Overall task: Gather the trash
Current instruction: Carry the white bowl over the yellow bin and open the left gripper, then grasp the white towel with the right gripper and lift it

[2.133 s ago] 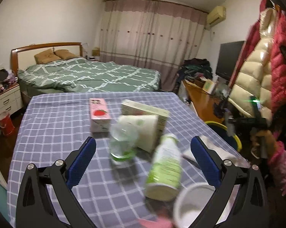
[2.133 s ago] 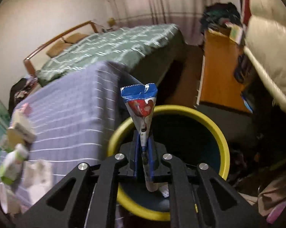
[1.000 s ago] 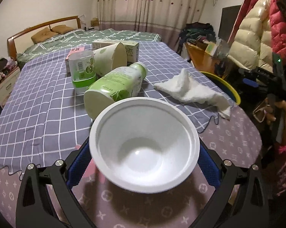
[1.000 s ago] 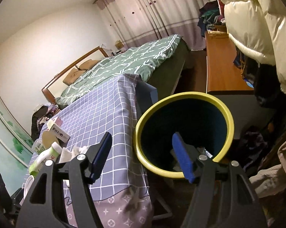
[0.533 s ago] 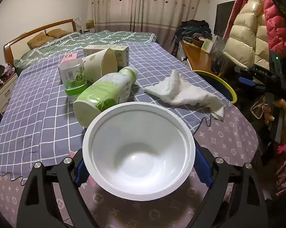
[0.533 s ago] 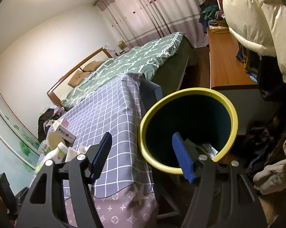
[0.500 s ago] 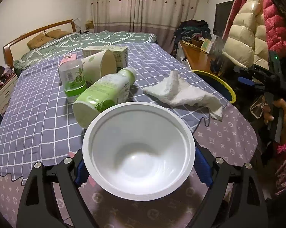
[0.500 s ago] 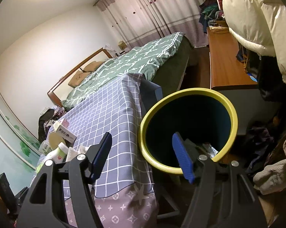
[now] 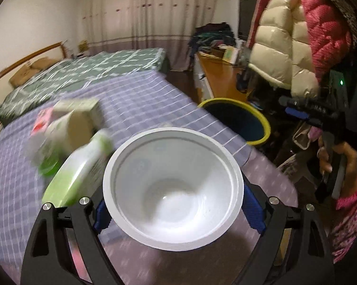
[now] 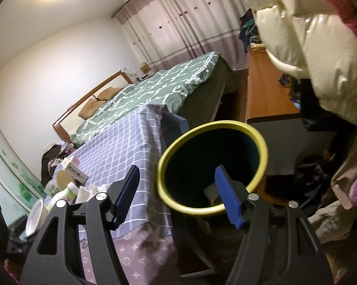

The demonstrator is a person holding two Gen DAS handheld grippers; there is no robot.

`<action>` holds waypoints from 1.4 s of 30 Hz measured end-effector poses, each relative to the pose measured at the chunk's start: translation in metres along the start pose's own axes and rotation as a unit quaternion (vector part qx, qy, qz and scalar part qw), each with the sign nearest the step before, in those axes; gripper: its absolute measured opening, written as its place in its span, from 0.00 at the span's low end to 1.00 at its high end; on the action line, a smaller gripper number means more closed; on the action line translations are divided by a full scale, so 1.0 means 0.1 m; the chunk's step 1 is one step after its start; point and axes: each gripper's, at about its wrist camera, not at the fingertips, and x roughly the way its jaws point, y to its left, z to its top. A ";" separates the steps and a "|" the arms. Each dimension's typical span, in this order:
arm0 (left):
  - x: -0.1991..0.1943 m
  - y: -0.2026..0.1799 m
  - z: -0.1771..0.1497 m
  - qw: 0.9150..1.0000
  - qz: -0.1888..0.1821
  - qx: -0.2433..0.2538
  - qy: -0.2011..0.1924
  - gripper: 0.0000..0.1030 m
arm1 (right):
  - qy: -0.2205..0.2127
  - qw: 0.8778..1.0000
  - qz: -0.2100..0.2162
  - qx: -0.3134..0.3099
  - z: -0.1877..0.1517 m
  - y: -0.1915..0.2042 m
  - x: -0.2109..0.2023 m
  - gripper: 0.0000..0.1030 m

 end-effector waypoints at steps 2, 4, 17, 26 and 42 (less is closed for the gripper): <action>0.14 -0.11 0.15 1.000 -0.009 0.015 0.001 0.85 | -0.005 1.000 -0.016 0.001 -0.02 -0.07 -0.04 0.61; 0.35 -0.26 0.36 0.999 -0.025 0.029 0.004 0.85 | -0.013 0.999 -0.035 0.000 -0.03 -0.14 -0.09 0.61; 1.85 -1.16 1.30 0.991 -0.095 0.068 0.062 0.85 | -0.052 0.992 -0.112 0.017 0.00 -0.50 -0.41 0.61; 1.95 -1.13 1.35 0.992 -0.097 0.039 0.069 0.93 | -0.054 0.993 -0.104 0.018 0.02 -0.40 -0.40 0.64; -0.03 0.69 0.81 0.993 0.036 -0.074 -0.081 0.95 | 0.029 0.997 -0.030 -0.068 -0.14 0.56 0.23 0.65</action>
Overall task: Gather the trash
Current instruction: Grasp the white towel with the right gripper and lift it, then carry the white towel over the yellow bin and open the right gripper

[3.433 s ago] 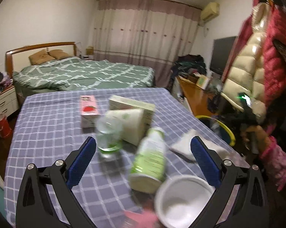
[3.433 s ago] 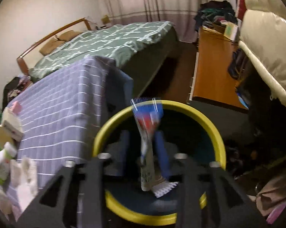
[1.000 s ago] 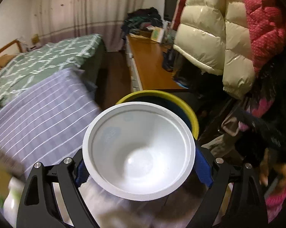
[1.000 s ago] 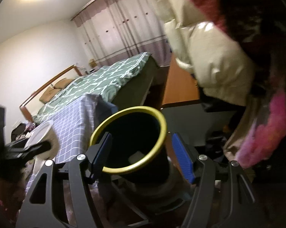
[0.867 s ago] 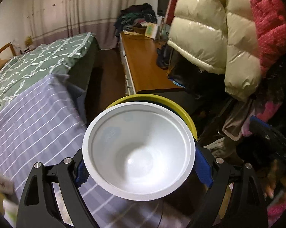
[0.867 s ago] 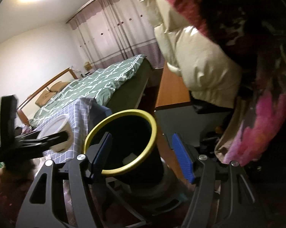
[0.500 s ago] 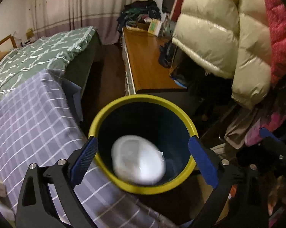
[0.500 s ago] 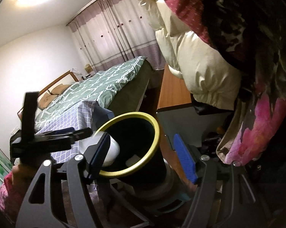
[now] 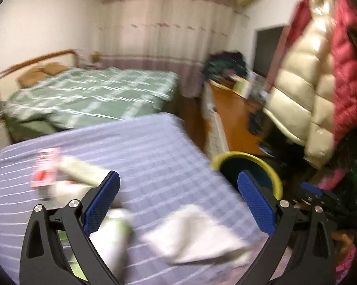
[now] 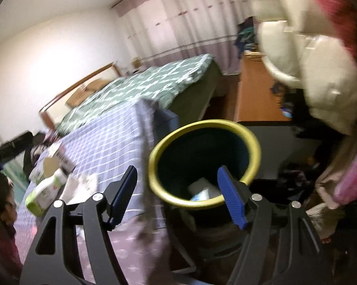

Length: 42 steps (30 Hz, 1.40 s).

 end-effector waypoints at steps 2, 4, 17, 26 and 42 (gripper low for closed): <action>-0.16 0.31 -0.04 0.999 0.034 -0.010 -0.019 0.95 | 0.014 1.000 0.016 -0.017 -0.01 0.19 0.12 0.65; -0.29 0.65 -0.10 0.997 0.068 -0.025 -0.034 0.95 | 0.032 0.998 0.037 -0.038 -0.03 0.43 0.24 0.65; -0.29 1.77 -0.55 0.987 0.121 -0.090 -0.050 0.95 | 0.143 0.975 0.074 -0.153 -0.28 1.56 0.94 0.68; -0.36 1.71 -0.59 0.985 0.134 -0.082 -0.066 0.95 | 0.155 0.968 0.035 -0.194 -0.46 1.80 1.10 0.51; -0.35 1.76 -0.62 0.985 0.132 -0.090 -0.061 0.95 | 0.082 0.990 0.037 -0.109 0.16 1.30 0.79 0.07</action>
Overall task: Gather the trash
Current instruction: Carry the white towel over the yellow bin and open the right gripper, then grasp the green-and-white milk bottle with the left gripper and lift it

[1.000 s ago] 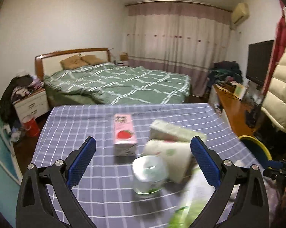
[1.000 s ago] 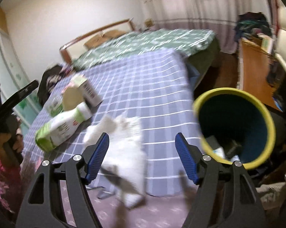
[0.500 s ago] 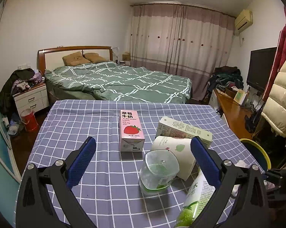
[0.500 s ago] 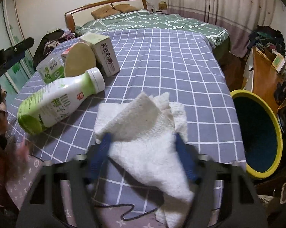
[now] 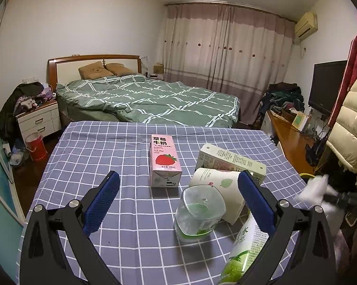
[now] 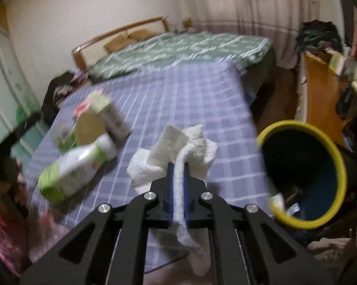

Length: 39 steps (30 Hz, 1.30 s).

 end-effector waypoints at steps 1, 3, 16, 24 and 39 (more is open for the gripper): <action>0.00 0.00 0.00 1.000 0.000 0.000 0.000 0.95 | -0.009 1.000 -0.011 0.009 0.04 -0.10 -0.04 0.07; 0.00 0.00 0.00 1.000 0.000 0.000 0.000 0.95 | -0.021 0.999 -0.031 0.025 0.11 -0.27 -0.09 0.07; 0.02 0.01 -0.02 1.000 -0.002 0.003 0.002 0.95 | -0.030 0.980 -0.170 0.095 0.30 -1.28 0.08 0.35; -0.01 -0.07 -0.01 1.000 -0.025 0.011 0.005 0.95 | -0.034 0.980 -0.164 0.103 0.20 -1.26 0.08 0.47; -0.01 -0.79 -0.24 0.981 -0.090 0.133 0.105 0.95 | -0.029 0.988 -0.116 0.096 0.01 -0.99 -0.03 0.51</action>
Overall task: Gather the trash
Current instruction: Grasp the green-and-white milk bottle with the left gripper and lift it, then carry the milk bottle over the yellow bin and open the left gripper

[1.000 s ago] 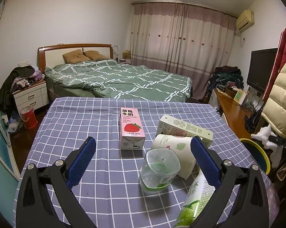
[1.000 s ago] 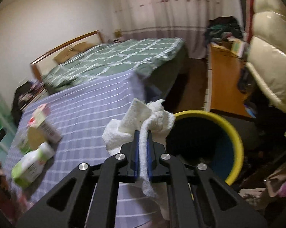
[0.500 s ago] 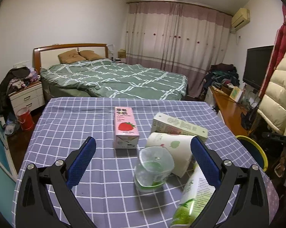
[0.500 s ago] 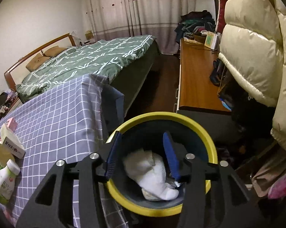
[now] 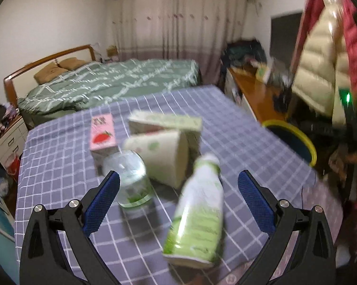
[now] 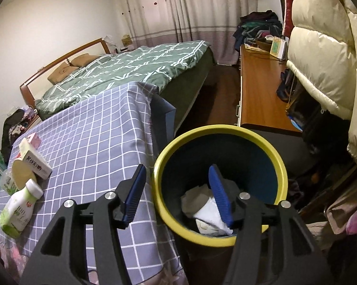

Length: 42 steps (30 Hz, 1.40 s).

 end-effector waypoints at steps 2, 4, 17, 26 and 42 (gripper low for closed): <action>0.07 -0.08 -0.06 1.000 0.000 0.016 0.019 0.95 | 0.002 1.000 0.004 0.000 -0.02 0.00 0.00 0.51; 0.16 -0.14 -0.09 0.999 -0.001 0.027 0.041 0.95 | 0.005 1.000 0.007 0.000 -0.04 -0.01 0.02 0.51; 0.59 -0.13 -0.12 0.993 -0.002 0.039 0.111 0.77 | 0.015 1.000 0.022 0.004 -0.09 -0.04 0.07 0.51; 0.66 -0.23 -0.13 0.990 -0.021 0.046 0.130 0.51 | 0.017 0.999 0.029 0.010 -0.12 -0.06 0.06 0.51; 0.56 -0.87 0.14 0.988 -0.065 0.084 0.112 0.50 | -0.013 0.998 0.047 0.042 -0.18 -0.35 -0.19 0.51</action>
